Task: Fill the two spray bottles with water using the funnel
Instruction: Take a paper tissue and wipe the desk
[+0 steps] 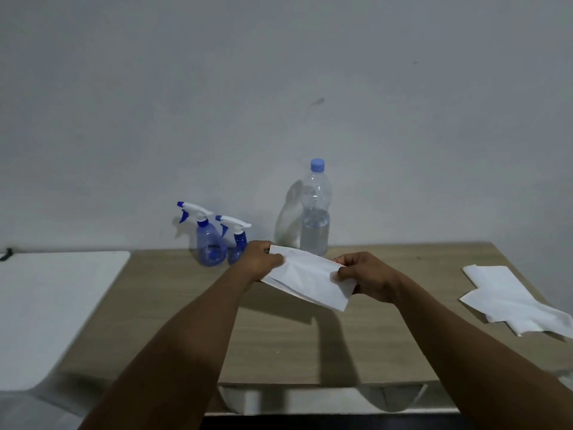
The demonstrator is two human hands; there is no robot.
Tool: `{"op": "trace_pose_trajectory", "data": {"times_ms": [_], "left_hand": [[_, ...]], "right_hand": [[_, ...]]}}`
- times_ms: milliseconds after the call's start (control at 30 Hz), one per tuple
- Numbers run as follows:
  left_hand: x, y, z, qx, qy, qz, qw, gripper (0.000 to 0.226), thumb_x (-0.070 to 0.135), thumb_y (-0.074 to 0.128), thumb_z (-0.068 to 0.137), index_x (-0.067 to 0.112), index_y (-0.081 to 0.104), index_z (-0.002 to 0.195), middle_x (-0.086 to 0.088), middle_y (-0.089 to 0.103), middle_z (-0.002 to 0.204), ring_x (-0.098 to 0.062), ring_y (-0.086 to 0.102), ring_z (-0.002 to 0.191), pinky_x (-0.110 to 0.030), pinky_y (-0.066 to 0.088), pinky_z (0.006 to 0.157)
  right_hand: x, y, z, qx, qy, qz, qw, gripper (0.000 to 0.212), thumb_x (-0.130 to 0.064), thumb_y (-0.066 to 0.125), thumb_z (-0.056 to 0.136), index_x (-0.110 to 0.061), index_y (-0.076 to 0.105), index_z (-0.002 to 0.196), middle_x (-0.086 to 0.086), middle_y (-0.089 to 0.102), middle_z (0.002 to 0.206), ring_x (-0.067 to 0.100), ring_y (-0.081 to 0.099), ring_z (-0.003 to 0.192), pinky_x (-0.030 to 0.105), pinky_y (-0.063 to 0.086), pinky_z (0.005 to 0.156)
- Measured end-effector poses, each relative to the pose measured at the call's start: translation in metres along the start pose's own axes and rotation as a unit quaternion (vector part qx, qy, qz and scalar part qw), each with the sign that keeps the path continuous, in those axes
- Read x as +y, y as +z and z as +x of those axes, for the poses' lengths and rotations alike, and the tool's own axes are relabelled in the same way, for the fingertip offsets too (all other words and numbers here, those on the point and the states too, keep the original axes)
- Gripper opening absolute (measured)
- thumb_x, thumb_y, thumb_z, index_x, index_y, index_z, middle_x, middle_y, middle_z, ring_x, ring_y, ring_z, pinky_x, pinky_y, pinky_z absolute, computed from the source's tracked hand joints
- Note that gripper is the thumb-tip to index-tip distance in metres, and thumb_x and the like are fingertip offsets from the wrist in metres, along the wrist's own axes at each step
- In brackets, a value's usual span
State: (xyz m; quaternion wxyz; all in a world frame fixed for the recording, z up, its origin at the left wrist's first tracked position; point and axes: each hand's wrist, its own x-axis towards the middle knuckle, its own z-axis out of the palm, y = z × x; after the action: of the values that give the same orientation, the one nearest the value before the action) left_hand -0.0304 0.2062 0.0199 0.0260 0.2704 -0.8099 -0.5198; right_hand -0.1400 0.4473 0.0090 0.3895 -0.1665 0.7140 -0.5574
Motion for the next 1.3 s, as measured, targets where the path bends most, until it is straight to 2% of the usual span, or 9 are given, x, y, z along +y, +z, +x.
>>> {"op": "trace_pose_trajectory", "data": {"times_ms": [267,500,600,700,833,900,1000,1167,1300], "left_hand": [[-0.024,-0.023,-0.007,0.019,-0.016,-0.013,1.0,0.028,0.018,0.074,0.087,0.012,0.067,0.113,-0.009,0.07,0.108,-0.025,0.066,0.1,-0.042,0.053,0.098],[-0.028,-0.016,-0.018,0.024,-0.043,-0.029,0.998,0.03,0.011,0.075,0.086,0.003,0.067,0.113,-0.013,0.072,0.104,-0.028,0.071,0.093,-0.042,0.06,0.084],[-0.036,-0.008,-0.025,0.038,-0.043,-0.014,0.998,0.017,0.008,0.074,0.086,0.005,0.067,0.101,-0.004,0.068,0.086,-0.014,0.065,0.072,-0.019,0.05,0.056],[-0.047,-0.005,-0.032,0.042,-0.049,0.028,0.998,0.009,0.007,0.072,0.085,0.011,0.064,0.085,-0.002,0.062,0.071,-0.008,0.055,0.052,-0.02,0.042,0.046],[-0.062,-0.019,-0.034,0.065,-0.06,0.081,0.993,0.028,0.011,0.076,0.079,0.017,0.054,0.062,0.0,0.056,0.061,-0.015,0.051,0.054,-0.024,0.04,0.055],[-0.066,-0.03,-0.035,0.088,-0.033,0.124,0.988,0.019,0.013,0.075,0.078,0.016,0.061,0.067,0.001,0.06,0.068,-0.016,0.056,0.067,-0.025,0.04,0.061],[-0.072,-0.048,-0.038,0.121,0.024,0.191,0.974,0.008,0.016,0.07,0.079,0.023,0.069,0.083,0.004,0.067,0.084,-0.014,0.063,0.078,-0.02,0.041,0.064],[-0.09,-0.088,-0.037,0.159,0.076,0.227,0.958,0.012,0.017,0.07,0.081,0.019,0.072,0.093,0.004,0.065,0.089,-0.012,0.058,0.079,-0.02,0.039,0.066],[-0.112,-0.133,-0.029,0.154,0.091,0.249,0.952,0.011,0.021,0.071,0.082,0.02,0.074,0.092,0.001,0.067,0.092,-0.014,0.06,0.083,-0.024,0.042,0.074]], "right_hand": [[-0.004,0.019,0.007,0.012,0.026,0.033,0.999,0.013,0.004,0.063,0.086,-0.002,0.074,0.088,0.016,0.073,0.089,0.029,0.068,0.08,0.043,0.057,0.081],[0.008,0.012,0.013,0.012,0.033,0.079,0.996,0.015,-0.003,0.069,0.085,0.001,0.072,0.099,0.018,0.074,0.097,0.029,0.07,0.081,0.035,0.057,0.073],[0.017,0.013,0.015,0.003,0.037,0.056,0.998,0.003,-0.005,0.071,0.084,-0.005,0.07,0.087,0.016,0.073,0.09,0.027,0.069,0.078,0.034,0.055,0.069],[0.025,0.016,0.021,0.013,0.036,0.029,0.999,0.015,-0.007,0.073,0.082,0.0,0.068,0.094,0.016,0.07,0.088,0.026,0.067,0.077,0.035,0.055,0.069],[0.024,0.026,0.028,0.02,0.017,-0.057,0.998,0.018,-0.009,0.076,0.08,0.003,0.068,0.091,0.012,0.069,0.082,0.023,0.065,0.075,0.035,0.056,0.067],[0.018,0.035,0.033,0.028,-0.036,-0.164,0.985,0.007,-0.009,0.075,0.08,-0.009,0.069,0.077,0.002,0.067,0.075,0.016,0.061,0.071,0.03,0.053,0.065],[0.006,0.055,0.043,0.055,-0.124,-0.292,0.947,0.011,-0.011,0.074,0.077,-0.02,0.07,0.072,-0.005,0.068,0.074,0.009,0.059,0.07,0.026,0.047,0.067],[-0.009,0.097,0.063,0.073,-0.184,-0.363,0.91,0.009,-0.015,0.075,0.078,-0.009,0.069,0.075,0.008,0.068,0.075,0.014,0.053,0.065,0.028,0.039,0.06],[-0.019,0.137,0.08,0.078,-0.181,-0.377,0.905,0.009,-0.013,0.076,0.08,-0.012,0.069,0.074,0.0,0.063,0.068,0.009,0.052,0.062,0.015,0.037,0.056]]}}
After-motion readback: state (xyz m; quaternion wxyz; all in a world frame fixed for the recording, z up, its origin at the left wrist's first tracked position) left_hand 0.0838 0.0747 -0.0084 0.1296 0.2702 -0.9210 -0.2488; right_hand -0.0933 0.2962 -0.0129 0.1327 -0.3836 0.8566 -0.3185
